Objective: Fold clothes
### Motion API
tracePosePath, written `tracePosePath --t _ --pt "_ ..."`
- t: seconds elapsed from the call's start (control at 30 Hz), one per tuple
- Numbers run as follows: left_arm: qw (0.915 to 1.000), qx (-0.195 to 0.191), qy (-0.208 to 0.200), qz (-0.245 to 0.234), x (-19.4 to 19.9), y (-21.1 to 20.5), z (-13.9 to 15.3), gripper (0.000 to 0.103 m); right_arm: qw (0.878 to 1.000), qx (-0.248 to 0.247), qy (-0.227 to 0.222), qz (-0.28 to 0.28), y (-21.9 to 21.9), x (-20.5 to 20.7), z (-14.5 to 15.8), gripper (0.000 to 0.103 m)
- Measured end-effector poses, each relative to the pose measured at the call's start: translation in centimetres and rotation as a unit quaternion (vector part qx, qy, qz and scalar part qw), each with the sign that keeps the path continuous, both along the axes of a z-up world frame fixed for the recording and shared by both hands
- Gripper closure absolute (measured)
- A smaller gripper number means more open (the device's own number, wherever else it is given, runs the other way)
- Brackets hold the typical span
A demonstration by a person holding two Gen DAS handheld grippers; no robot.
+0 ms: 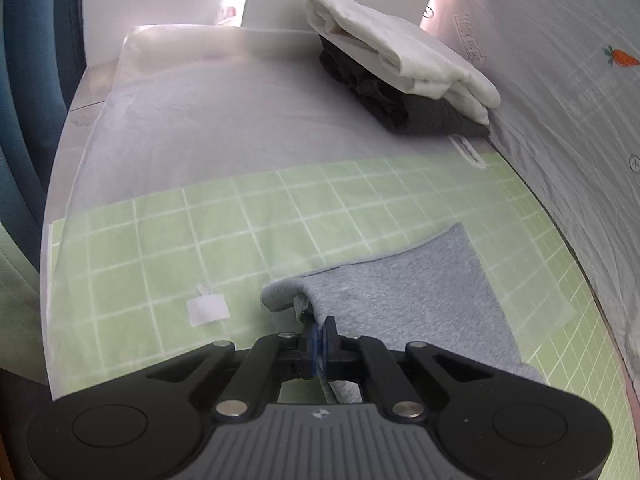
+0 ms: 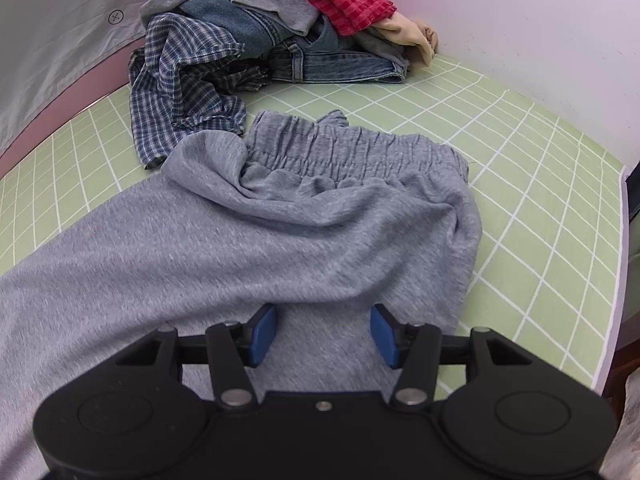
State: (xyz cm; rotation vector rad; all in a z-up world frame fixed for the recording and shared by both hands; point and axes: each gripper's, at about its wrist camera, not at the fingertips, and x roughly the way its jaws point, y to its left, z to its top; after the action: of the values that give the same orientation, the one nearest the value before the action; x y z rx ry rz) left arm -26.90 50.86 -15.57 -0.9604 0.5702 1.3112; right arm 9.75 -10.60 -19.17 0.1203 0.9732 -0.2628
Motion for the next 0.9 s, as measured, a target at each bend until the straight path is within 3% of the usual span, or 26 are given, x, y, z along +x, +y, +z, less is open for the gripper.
tracePosePath --t 0.2,0.27,0.33,0.37,0.5,0.6,0.77,0.9 --pt "0.9974 -0.039 0.018 0.058 -3.2 1.3 -2.0 0.098 0.999 0.033 0.008 0.028 0.5 -0.9 0.2 0.050" --pt "0.9979 -0.024 0.032 0.052 -3.0 0.6 -1.6 0.091 0.998 0.045 0.010 0.047 1.0 -1.3 0.5 0.050" --pt "0.9980 -0.007 0.056 0.030 -1.8 0.0 -0.9 0.064 0.997 0.051 0.000 0.058 1.2 -1.7 1.1 0.050" --pt "0.9977 0.000 0.066 0.018 -1.1 -0.2 -0.6 0.060 0.997 0.056 -0.009 0.061 1.2 -1.8 1.7 0.050" --pt "0.9943 0.037 0.088 -0.048 2.5 -1.7 1.0 0.055 0.994 0.067 -0.053 0.071 0.8 -1.2 3.7 0.050" --pt "0.9898 0.047 0.092 -0.098 5.6 -3.5 1.7 0.046 0.993 0.036 -0.074 0.082 -0.1 0.9 4.4 0.050" --pt "0.9740 0.020 0.095 -0.205 10.6 -7.6 0.8 0.043 0.987 -0.032 -0.051 0.146 -1.3 5.8 2.6 0.049" --pt "0.9583 0.004 0.121 -0.259 13.4 -11.5 -0.4 0.043 0.974 -0.086 -0.039 0.206 -1.3 8.4 1.0 0.033"
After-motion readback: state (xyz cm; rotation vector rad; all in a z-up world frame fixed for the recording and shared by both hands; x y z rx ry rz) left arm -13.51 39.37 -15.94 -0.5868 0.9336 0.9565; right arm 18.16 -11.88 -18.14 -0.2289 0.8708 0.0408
